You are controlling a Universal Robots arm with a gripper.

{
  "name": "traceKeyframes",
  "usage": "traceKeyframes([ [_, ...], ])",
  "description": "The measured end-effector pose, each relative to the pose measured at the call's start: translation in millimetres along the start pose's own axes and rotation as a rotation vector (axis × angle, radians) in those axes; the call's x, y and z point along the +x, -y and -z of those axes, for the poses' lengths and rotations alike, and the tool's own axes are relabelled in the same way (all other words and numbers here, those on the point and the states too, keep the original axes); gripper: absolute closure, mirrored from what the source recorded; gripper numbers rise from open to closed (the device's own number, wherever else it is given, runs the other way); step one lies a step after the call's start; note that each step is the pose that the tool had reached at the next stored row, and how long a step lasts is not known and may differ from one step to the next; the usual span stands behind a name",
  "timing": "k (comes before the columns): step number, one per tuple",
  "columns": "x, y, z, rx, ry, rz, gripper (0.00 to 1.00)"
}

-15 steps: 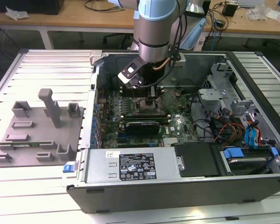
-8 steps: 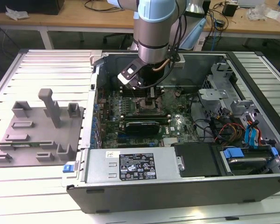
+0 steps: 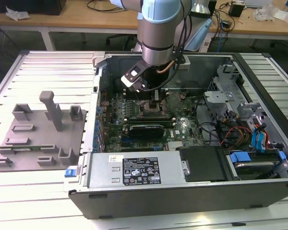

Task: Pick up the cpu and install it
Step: 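Place the cpu into insertion slot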

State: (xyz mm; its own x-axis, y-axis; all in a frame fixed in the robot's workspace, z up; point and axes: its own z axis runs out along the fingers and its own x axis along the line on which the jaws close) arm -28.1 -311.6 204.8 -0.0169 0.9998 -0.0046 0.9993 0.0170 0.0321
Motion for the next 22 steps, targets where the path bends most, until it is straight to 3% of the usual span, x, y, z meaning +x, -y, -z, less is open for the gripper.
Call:
traceKeyframes([
  [7, -1.3, 0.0, 0.4, -0.0001, -0.0001, 0.000, 0.89],
  [14, -1.3, -0.3, 9.3, 0.0000, -0.0001, 0.000, 0.89],
  [18, -1.3, -0.6, 21.0, -0.0001, 0.0000, 0.000, 0.89],
  [20, -1.5, -0.7, 21.4, -0.0002, -0.0067, 0.000, 0.89],
  [21, -2.3, -0.7, 21.4, -0.0003, -0.0185, -0.001, 0.89],
  [22, -4.2, -0.6, 21.5, -0.0006, -0.0377, -0.001, 0.89],
])
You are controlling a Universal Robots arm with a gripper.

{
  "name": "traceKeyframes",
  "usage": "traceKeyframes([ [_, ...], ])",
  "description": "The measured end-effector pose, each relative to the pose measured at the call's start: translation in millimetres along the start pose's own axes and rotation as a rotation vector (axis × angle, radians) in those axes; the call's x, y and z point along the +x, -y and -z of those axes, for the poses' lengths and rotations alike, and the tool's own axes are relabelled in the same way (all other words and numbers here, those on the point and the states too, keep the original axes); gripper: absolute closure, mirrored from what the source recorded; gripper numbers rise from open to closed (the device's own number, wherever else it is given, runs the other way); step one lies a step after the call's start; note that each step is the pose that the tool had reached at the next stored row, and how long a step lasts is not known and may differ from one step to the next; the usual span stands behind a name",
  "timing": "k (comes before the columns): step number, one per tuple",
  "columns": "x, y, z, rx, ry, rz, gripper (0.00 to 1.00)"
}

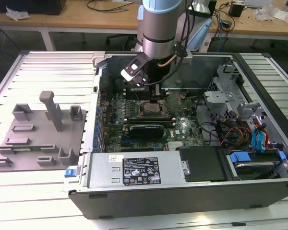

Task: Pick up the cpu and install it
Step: 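Place the cpu into insertion slot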

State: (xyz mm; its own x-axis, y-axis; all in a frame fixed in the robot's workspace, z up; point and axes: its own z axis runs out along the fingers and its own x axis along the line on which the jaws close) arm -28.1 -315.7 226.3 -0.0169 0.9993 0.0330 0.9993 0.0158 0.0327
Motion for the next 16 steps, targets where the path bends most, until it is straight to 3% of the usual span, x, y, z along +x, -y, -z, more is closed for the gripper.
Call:
traceKeyframes([
  [1, -2.3, 0.0, 0.1, -0.0002, -0.0120, 0.000, 0.89],
  [3, -5.9, 0.1, 0.2, -0.0004, -0.0217, -0.001, 0.89],
  [7, -7.5, 0.1, 0.2, -0.0004, -0.0226, -0.001, 0.89],
  [11, -7.2, -0.1, 8.4, -0.0004, -0.0226, -0.001, 0.89],
  [16, -7.2, -0.2, 9.2, -0.0004, -0.0227, -0.001, 0.89],
])
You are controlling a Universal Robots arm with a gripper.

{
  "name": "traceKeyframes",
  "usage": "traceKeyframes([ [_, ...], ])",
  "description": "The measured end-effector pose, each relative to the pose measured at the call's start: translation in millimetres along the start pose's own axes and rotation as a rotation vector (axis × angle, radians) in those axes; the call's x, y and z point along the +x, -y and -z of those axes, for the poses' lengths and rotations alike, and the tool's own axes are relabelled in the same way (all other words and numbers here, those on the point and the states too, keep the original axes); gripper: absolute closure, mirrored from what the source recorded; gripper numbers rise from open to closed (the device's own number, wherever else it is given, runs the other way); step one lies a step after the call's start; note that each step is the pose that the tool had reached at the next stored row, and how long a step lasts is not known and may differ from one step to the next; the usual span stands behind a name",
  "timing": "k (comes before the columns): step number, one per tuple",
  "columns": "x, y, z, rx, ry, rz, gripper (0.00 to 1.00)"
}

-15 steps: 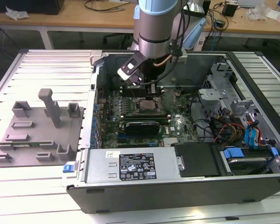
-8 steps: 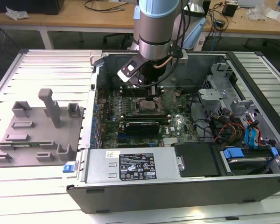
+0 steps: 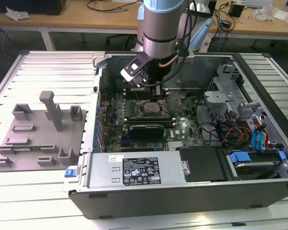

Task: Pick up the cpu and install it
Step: 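Close the cpu cover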

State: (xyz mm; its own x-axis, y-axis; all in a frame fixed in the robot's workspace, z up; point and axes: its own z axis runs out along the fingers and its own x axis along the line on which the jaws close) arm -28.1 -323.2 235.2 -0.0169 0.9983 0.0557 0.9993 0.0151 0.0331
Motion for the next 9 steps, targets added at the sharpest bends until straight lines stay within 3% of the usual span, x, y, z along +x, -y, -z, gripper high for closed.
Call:
traceKeyframes([
  [9, 0.0, 0.0, 0.7, 0.0000, 0.0000, 0.000, 0.89],
])
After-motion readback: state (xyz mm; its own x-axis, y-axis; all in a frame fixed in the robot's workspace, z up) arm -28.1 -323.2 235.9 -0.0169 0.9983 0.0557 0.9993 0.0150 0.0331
